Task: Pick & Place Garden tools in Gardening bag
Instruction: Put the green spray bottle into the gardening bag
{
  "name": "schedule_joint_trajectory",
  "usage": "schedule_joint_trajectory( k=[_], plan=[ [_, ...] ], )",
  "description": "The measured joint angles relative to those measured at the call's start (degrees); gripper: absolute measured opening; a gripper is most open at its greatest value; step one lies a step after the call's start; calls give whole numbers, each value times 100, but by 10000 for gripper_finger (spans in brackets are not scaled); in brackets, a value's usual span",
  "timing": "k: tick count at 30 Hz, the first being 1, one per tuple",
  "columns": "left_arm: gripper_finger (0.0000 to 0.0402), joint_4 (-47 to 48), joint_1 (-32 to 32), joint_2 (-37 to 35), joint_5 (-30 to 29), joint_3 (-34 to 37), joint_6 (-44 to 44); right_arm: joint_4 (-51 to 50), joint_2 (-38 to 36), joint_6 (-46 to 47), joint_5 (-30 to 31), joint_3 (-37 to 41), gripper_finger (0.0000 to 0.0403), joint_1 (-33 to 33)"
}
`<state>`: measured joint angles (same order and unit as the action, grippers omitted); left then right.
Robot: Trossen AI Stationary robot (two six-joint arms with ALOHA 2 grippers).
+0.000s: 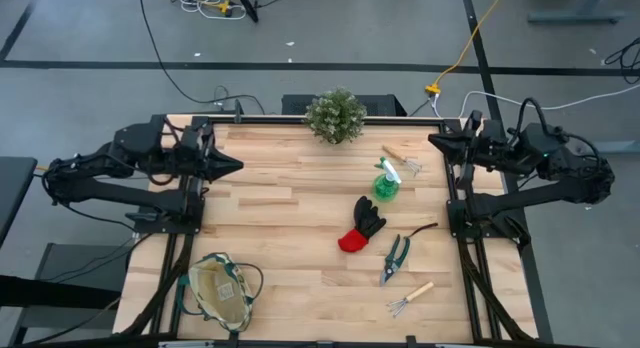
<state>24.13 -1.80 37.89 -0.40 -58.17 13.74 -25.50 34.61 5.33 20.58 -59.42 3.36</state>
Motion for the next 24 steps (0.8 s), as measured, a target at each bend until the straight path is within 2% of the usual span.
schedule_joint_trajectory(
  k=[9, 18, 24],
  plan=[
    [18, 1, 0, -2, 0, 0, 18, -444, 210, 173, 452, 0, 22, 0],
    [18, 1, 0, -2, 0, 0, 2, -1306, 633, 501, 735, 2, 22, 0],
    [18, 1, 0, -2, 0, 0, 2, -1813, 912, 680, 750, 2, 22, 0]
  ],
)
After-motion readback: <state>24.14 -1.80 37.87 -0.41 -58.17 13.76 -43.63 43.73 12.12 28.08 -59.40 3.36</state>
